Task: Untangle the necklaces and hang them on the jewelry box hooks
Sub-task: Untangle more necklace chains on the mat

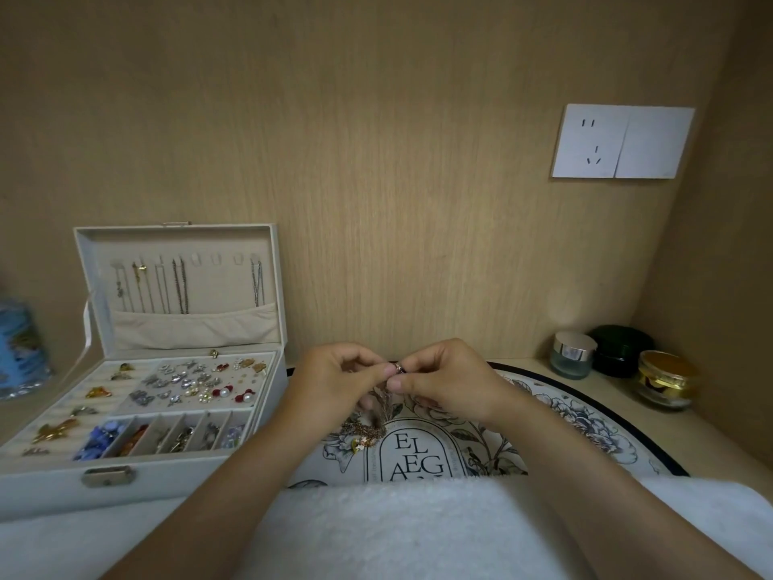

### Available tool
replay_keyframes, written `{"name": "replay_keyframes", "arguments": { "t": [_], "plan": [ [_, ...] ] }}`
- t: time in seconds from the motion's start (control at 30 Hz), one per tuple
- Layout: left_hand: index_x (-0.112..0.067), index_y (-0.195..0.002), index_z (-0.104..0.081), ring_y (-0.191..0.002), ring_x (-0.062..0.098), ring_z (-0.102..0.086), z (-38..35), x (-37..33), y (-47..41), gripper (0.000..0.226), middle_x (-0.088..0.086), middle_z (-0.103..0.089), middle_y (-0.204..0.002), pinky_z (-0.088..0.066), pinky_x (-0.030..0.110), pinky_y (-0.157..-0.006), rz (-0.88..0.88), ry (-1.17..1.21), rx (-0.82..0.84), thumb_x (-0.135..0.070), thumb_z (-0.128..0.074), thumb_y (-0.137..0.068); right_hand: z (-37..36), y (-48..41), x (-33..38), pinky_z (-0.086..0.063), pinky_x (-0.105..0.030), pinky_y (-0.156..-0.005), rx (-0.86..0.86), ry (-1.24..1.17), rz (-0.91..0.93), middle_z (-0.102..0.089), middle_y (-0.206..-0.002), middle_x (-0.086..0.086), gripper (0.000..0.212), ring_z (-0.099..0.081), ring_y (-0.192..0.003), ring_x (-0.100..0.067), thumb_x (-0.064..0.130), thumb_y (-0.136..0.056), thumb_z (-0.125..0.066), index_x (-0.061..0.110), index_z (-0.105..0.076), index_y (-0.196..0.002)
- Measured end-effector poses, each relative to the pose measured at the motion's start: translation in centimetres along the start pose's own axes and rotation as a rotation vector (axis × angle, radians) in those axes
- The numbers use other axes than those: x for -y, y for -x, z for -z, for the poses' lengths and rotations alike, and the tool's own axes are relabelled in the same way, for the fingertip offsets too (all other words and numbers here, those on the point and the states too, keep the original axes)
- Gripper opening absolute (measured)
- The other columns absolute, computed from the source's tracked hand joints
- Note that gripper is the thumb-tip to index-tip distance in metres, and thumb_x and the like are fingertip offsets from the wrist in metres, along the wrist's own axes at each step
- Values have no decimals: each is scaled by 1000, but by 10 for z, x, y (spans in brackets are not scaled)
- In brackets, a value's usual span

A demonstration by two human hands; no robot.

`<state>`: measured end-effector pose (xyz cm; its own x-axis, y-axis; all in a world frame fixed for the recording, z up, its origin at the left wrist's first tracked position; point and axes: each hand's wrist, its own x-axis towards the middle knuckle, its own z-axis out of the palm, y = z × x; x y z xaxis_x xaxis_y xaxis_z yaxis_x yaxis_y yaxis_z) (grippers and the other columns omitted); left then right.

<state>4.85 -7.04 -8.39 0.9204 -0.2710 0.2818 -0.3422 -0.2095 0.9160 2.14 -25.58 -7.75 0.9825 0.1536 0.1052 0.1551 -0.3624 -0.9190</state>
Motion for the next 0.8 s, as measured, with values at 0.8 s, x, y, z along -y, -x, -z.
{"name": "replay_keyframes", "arguments": {
  "t": [0.8],
  "plan": [
    [-30,-80,-75,-58,1,-58,-9,4,4,10,-13,-66,-74,-47,23,-60,-53,-301,-106,-39,-80,-78,-4,0,-3,-46,-23,-59,-14,-71,-156,-60,-60,-4,27,-55,-55,-12,27,-103,-53,11,-74,-94]
  ]
}}
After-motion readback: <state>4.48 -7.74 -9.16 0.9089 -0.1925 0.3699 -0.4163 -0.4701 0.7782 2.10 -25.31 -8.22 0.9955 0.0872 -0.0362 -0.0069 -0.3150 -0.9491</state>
